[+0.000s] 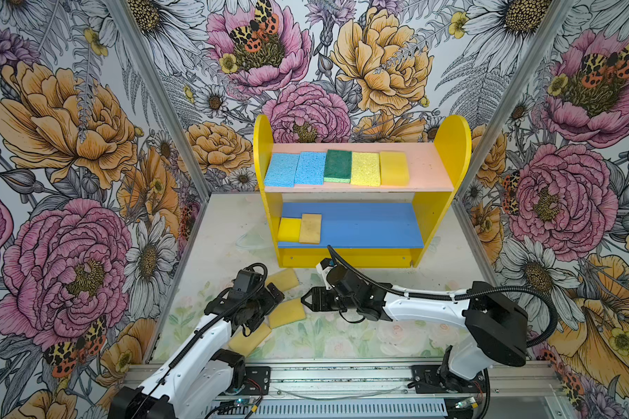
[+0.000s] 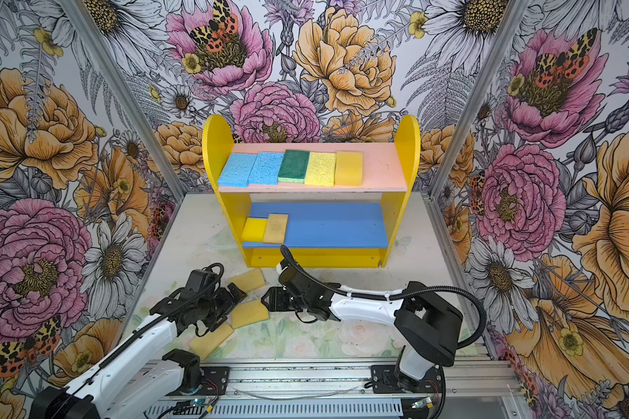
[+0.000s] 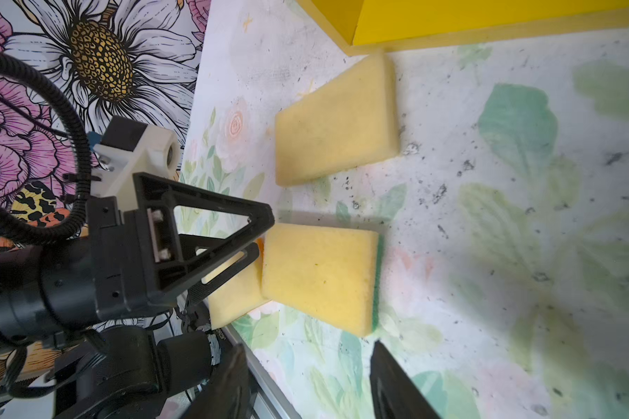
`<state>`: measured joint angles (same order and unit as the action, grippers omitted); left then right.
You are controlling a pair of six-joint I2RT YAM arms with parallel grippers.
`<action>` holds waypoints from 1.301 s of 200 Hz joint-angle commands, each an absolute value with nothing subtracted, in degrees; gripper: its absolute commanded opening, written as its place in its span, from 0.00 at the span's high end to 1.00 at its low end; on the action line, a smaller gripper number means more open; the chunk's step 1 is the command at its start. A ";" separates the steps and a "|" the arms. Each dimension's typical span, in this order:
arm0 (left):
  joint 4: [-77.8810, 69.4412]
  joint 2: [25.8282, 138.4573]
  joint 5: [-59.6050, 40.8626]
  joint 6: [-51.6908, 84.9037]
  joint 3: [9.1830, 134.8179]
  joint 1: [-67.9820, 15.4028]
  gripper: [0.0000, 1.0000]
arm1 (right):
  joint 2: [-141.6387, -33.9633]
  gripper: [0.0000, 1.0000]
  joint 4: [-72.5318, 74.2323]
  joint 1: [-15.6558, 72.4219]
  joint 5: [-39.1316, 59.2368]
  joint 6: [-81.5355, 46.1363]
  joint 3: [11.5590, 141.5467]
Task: Place and organize the cleaning sponges onto the shelf
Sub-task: 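Withdraw the right gripper from the shelf toward the sponges on the table, then lower the right gripper over the yellow green-backed sponge while the left gripper moves inward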
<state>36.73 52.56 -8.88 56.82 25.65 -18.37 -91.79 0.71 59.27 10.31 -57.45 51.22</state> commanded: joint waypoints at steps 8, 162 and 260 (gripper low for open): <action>29.71 56.48 -6.41 58.23 25.09 -21.72 0.01 | -89.93 0.45 2.29 58.56 9.95 -58.00 48.67; 12.38 75.72 -6.50 65.95 31.57 -49.01 0.01 | -60.46 0.44 -10.54 52.73 3.01 -66.73 28.51; -6.57 85.96 -19.00 56.98 34.20 -42.13 0.01 | -68.87 0.41 -10.24 53.64 5.57 -69.38 27.33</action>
